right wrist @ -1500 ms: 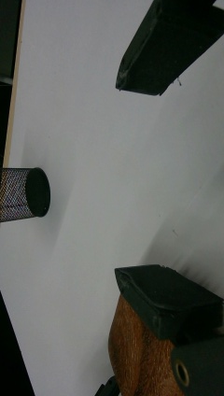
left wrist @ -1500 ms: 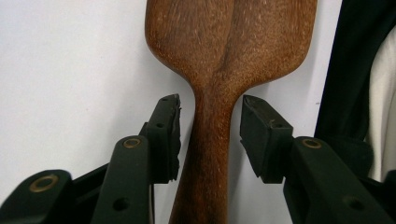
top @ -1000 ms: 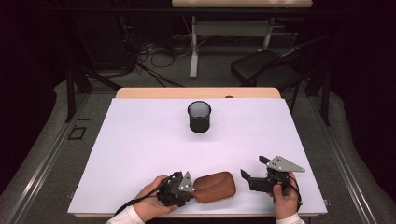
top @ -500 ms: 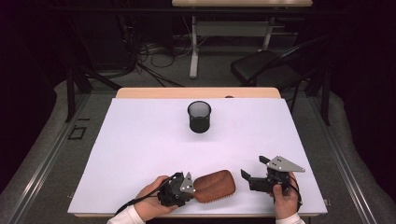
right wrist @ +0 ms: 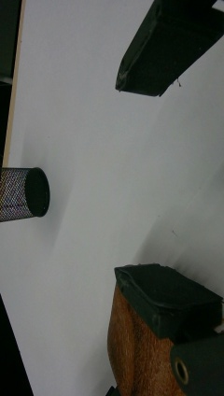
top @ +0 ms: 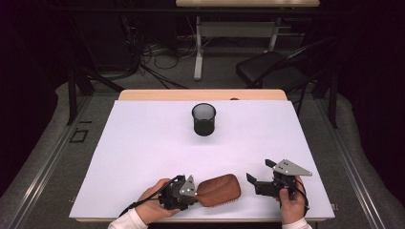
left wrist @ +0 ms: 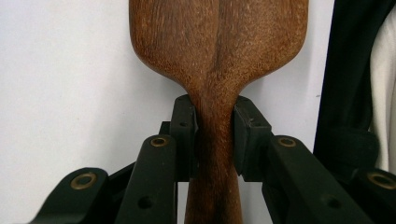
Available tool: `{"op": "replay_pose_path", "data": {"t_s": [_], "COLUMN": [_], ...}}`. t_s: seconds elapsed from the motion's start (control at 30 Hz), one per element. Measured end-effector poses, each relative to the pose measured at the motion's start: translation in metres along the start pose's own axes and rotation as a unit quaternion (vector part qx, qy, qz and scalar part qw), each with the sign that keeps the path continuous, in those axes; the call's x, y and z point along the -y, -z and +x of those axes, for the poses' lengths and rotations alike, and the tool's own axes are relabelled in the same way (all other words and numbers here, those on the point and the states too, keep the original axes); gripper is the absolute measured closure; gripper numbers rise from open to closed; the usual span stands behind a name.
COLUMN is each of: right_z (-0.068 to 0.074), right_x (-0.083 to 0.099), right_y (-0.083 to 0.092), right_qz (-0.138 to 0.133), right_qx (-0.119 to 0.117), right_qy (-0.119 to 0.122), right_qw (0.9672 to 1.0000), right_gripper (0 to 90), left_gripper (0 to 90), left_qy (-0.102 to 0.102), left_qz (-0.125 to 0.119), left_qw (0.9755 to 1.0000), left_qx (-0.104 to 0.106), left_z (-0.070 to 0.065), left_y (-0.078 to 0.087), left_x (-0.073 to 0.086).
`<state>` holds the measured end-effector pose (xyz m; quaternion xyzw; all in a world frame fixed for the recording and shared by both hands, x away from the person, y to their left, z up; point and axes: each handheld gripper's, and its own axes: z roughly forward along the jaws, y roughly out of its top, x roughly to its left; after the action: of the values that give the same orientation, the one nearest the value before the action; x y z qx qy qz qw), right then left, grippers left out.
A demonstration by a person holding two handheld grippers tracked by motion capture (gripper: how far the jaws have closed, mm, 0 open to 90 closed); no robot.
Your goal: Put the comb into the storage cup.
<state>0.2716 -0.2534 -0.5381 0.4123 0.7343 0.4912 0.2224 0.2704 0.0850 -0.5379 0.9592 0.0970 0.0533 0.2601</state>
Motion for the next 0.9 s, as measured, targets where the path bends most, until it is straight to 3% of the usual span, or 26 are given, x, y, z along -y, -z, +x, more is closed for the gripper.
{"op": "replay_pose_path", "data": {"t_s": [0.3,0.33,0.5,0.83,0.9], "right_z": [0.0,0.0,0.0,0.0,0.0], "right_x": [0.0,0.0,0.0,0.0,0.0], "right_y": [0.0,0.0,0.0,0.0,0.0], "right_qz": [-0.001,-0.001,-0.001,-0.002,-0.001], "right_qx": [0.001,0.0,0.001,0.002,0.002], "right_qy": [-0.001,-0.001,-0.001,-0.002,-0.002], "right_qw": [1.0,1.0,1.0,1.0,1.0], "right_gripper": [9.0,9.0,9.0,9.0,9.0], "left_gripper": [72.5,72.5,72.5,72.5,72.5], "left_qy": [0.012,0.024,0.047,0.061,0.064], "left_qz": [-0.012,-0.015,-0.028,-0.054,-0.057], "left_qw": [0.9998,0.9996,0.9984,0.9967,0.9963], "left_qx": [-0.007,-0.003,0.009,0.005,-0.004], "left_z": [0.001,0.002,0.004,0.008,0.008], "left_y": [0.002,0.003,0.009,0.023,0.025], "left_x": [0.0,0.001,0.001,-0.001,-0.001]}}
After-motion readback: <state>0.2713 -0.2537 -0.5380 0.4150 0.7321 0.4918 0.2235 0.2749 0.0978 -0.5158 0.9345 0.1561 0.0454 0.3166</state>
